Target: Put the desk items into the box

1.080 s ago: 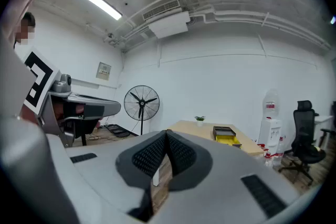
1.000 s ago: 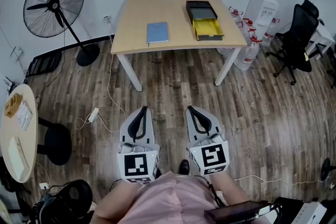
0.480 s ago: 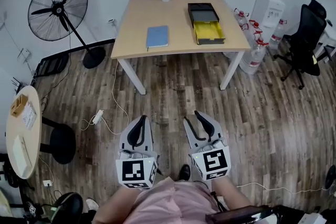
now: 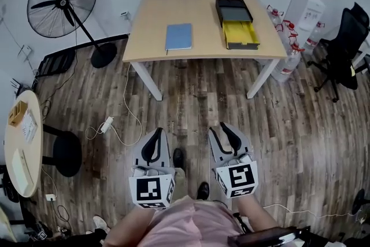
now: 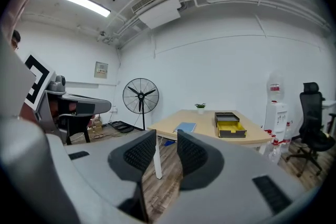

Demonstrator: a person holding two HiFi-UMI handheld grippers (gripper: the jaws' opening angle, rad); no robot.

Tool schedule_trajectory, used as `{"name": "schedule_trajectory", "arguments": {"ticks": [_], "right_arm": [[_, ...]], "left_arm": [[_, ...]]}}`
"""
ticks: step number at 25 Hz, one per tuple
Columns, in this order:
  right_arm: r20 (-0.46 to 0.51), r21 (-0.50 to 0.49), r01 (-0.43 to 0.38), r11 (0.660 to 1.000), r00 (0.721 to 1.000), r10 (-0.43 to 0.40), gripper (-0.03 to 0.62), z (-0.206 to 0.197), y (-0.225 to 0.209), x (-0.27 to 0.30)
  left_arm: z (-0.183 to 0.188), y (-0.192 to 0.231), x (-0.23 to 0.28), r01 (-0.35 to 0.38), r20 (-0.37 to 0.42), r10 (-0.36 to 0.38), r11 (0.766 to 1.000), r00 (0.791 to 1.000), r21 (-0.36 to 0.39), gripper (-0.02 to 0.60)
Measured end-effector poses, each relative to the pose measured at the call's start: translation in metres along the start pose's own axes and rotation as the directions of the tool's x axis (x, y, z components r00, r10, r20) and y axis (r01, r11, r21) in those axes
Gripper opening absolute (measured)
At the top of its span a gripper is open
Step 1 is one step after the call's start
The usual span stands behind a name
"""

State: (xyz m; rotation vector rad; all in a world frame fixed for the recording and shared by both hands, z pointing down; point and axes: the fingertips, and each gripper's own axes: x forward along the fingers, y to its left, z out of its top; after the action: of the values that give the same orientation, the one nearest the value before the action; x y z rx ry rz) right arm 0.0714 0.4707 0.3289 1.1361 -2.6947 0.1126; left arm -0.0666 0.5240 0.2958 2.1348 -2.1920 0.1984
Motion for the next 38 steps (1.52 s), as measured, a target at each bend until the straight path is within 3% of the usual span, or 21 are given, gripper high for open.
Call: {"name": "schedule_trajectory", "arguments": {"ticks": [7, 17, 27, 38], "right_arm": [[-0.003, -0.041, 0.016, 0.999, 1.000, -0.016, 0.126, 0.030, -0.006, 0.103], [0.035, -0.070, 0.096, 0.993, 0.995, -0.094, 0.119, 0.085, -0.023, 0.226], [-0.006, -0.072, 0.172, 0.982, 0.985, -0.173, 0.109, 0.085, -0.048, 0.263], [-0.042, -0.022, 0.172, 0.985, 0.984, -0.173, 0.104, 0.065, -0.092, 0.305]], "left_arm": [[0.012, 0.070, 0.086, 0.004, 0.034, -0.003, 1.000, 0.999, -0.018, 0.014], [0.041, 0.152, 0.192, 0.065, 0.080, -0.063, 0.998, 0.995, -0.014, 0.014], [0.029, 0.153, 0.247, 0.167, 0.038, -0.165, 0.985, 0.985, -0.036, 0.012], [0.006, 0.141, 0.303, 0.188, -0.050, -0.189, 0.982, 0.981, -0.018, 0.014]]}}
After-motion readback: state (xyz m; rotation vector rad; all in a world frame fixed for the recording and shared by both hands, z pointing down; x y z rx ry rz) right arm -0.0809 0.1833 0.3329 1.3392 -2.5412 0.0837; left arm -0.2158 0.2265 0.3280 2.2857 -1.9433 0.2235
